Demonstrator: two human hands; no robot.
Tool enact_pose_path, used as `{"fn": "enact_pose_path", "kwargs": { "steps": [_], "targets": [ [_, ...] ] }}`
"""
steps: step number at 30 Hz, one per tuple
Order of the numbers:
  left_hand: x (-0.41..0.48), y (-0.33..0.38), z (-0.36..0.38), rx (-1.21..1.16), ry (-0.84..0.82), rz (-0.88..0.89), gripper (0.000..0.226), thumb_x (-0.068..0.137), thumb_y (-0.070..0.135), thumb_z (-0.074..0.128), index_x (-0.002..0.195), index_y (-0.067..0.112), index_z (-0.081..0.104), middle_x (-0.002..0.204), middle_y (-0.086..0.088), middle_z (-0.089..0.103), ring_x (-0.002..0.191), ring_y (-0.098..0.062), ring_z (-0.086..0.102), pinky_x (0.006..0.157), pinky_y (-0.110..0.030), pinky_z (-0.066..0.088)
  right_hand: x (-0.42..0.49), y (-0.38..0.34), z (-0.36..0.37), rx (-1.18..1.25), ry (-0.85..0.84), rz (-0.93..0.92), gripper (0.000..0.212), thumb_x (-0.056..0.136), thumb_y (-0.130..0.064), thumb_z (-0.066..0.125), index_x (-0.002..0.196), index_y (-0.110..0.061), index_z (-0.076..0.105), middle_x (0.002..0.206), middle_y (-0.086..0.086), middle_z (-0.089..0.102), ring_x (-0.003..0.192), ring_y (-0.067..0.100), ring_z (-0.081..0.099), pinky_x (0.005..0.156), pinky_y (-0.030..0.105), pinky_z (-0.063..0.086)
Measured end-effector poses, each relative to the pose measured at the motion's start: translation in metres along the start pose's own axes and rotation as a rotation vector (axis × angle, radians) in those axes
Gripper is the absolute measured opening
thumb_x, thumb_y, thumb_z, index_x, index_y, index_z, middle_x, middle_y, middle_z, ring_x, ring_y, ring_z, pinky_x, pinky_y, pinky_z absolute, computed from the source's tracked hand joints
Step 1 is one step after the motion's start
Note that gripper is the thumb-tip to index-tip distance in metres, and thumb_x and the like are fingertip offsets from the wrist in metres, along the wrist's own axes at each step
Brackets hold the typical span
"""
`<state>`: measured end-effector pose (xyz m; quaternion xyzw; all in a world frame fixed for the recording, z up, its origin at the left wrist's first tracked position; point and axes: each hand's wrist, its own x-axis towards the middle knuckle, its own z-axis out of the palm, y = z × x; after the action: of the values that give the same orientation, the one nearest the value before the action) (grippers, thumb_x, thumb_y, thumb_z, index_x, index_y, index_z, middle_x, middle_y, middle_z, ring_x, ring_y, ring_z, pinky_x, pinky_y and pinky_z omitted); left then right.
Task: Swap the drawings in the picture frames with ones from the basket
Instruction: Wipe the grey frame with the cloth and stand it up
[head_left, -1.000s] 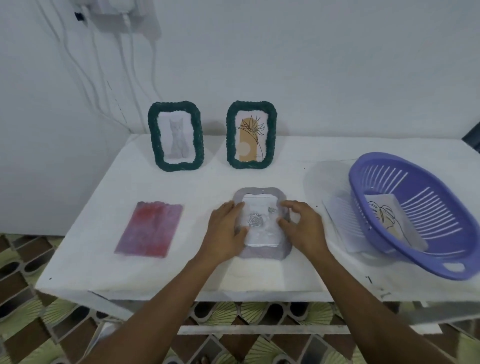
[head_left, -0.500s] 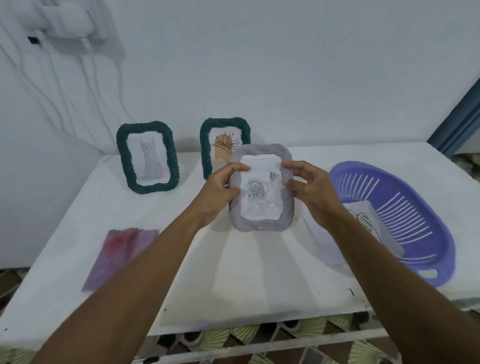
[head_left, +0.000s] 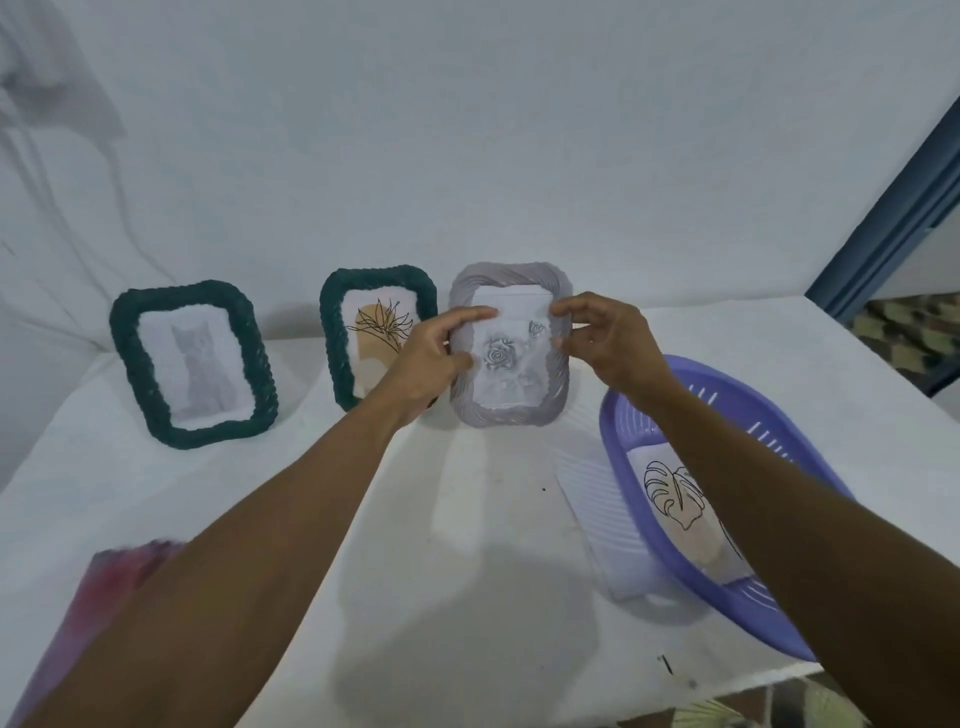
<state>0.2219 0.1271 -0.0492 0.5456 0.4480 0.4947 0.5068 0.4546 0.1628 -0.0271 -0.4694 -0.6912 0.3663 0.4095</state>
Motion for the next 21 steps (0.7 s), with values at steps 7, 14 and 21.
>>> {"fn": "enact_pose_path", "kwargs": {
  "steps": [7,14,21],
  "targets": [
    [0.031,-0.015,0.009,0.036,0.025,0.060,0.063,0.082,-0.024,0.052,0.125,0.020,0.062,0.139,-0.005,0.053,0.124,-0.014,0.055,0.097,-0.036,0.052,0.030,0.022,-0.004,-0.167,0.016,-0.073,0.036,0.072,0.007,0.068,0.097,-0.019,0.068,0.094,-0.010,0.066,0.073,0.012,0.071,0.070,0.022,0.055],
    [0.042,-0.032,0.012,0.095,0.070,0.069,0.065,0.083,-0.021,0.052,0.123,0.029,0.063,0.136,0.002,0.056,0.124,-0.010,0.055,0.102,-0.039,0.049,0.042,0.036,-0.003,-0.265,-0.018,-0.154,0.033,0.074,0.006,0.067,0.098,-0.016,0.066,0.095,-0.009,0.065,0.078,0.013,0.069,0.071,0.014,0.051],
    [0.046,-0.048,0.012,0.213,0.063,0.066,0.063,0.086,-0.017,0.051,0.126,0.031,0.063,0.139,0.006,0.054,0.131,-0.008,0.047,0.109,-0.040,0.042,0.043,0.045,0.000,-0.323,-0.015,-0.165,0.034,0.074,0.003,0.066,0.098,-0.021,0.063,0.098,0.000,0.067,0.076,0.011,0.069,0.071,0.029,0.056]
  ]
}}
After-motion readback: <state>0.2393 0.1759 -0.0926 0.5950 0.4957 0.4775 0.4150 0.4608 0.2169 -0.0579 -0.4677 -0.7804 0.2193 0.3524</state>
